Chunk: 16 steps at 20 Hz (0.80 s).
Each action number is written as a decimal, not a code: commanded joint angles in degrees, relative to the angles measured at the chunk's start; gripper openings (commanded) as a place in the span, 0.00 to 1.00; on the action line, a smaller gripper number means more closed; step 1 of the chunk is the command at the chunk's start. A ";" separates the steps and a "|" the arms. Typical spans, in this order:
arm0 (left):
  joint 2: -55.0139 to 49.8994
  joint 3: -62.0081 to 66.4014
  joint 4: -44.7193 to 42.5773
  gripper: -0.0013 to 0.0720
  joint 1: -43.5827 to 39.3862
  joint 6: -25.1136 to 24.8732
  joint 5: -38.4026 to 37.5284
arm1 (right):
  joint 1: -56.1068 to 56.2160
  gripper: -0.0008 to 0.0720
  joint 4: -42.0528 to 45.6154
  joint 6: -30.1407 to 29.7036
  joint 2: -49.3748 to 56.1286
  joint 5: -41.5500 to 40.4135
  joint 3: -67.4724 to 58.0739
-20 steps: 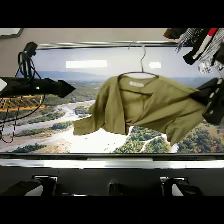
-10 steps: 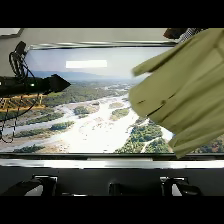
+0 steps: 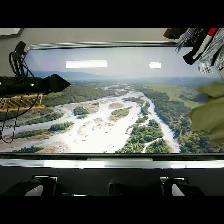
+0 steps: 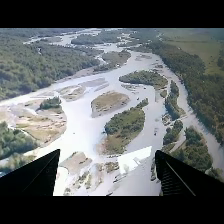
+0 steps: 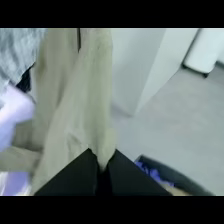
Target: Fold the clothes and pants, and hang the long-sleeved shirts on hangers.
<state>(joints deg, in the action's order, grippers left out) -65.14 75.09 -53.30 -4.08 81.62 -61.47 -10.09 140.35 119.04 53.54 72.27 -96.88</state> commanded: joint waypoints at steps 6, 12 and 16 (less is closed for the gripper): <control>0.00 -0.02 -0.07 0.94 0.04 0.02 0.02 | -2.40 0.04 13.29 5.75 14.60 -7.32 -15.15; -0.09 -0.02 -0.07 0.94 0.02 0.04 0.02 | -13.77 0.04 12.24 7.32 15.39 -12.68 -19.06; -0.11 -0.02 -0.07 0.94 0.04 0.04 0.02 | -18.75 0.04 12.22 8.48 15.26 -13.46 -19.06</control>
<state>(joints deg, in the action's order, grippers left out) -65.21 75.09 -53.34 -4.08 81.65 -61.45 -25.19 152.68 126.63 68.69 60.36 -115.46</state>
